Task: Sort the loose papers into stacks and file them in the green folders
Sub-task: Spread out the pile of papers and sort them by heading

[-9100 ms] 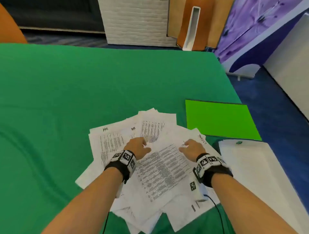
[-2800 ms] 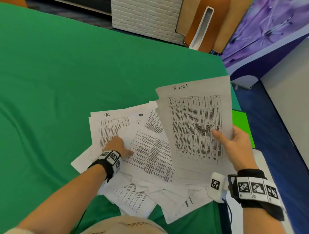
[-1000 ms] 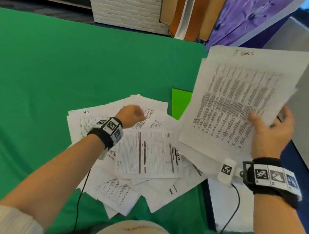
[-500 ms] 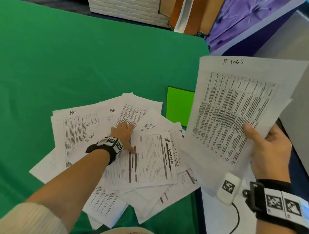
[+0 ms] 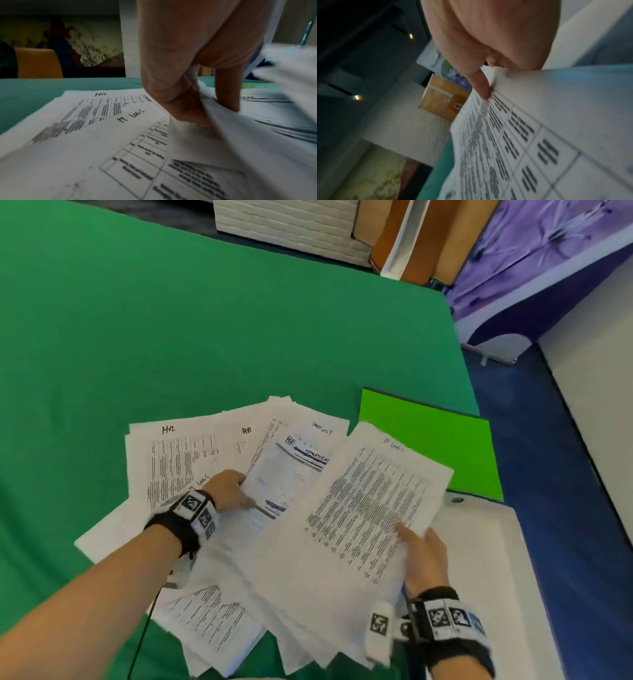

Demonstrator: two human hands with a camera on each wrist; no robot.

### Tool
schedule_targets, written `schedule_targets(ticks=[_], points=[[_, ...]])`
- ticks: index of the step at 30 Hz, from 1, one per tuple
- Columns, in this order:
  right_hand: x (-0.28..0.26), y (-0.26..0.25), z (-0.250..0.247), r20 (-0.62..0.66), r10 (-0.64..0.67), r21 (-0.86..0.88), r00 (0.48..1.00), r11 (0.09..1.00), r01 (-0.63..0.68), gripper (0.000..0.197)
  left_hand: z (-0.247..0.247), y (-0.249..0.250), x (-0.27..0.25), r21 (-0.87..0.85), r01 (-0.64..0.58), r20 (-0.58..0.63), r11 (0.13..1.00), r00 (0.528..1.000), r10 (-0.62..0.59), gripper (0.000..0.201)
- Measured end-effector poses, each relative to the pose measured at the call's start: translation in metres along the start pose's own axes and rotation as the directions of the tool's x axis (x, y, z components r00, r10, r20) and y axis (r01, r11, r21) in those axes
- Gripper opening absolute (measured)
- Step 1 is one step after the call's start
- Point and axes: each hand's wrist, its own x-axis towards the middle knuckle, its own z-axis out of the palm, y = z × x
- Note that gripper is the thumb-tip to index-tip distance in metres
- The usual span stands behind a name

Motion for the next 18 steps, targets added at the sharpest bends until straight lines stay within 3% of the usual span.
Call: schedule_targets(ticks=[3,7,14,16,18], points=[[0.003,0.037,0.008,0.157,0.172,-0.132,0.972,0.979,-0.152,0.035,0.006,-0.003,-0.004,-0.111,0.004,0.045,0.994,0.999,0.001,0.051],[-0.001,0.053,0.023,0.210,0.158,-0.155,0.965,0.980,-0.127,0.044,0.019,0.019,-0.016,-0.178,-0.050,-0.044,0.983,0.998,0.043,0.054],[-0.005,0.046,0.025,0.307,0.204,-0.050,0.930,0.979,-0.198,0.046,0.045,0.043,-0.032,-0.292,-0.258,0.067,0.921,0.955,0.288,0.060],[-0.003,0.046,0.018,0.299,0.241,-0.062,0.923,0.970,-0.233,0.043,0.045,0.052,-0.039,-0.360,-0.332,0.122,0.872,0.910,0.396,0.047],[-0.002,0.046,0.010,0.289,0.248,-0.032,0.924,0.968,-0.250,0.044,0.038,0.058,-0.046,-0.469,-0.303,0.184,0.830,0.885,0.427,0.030]])
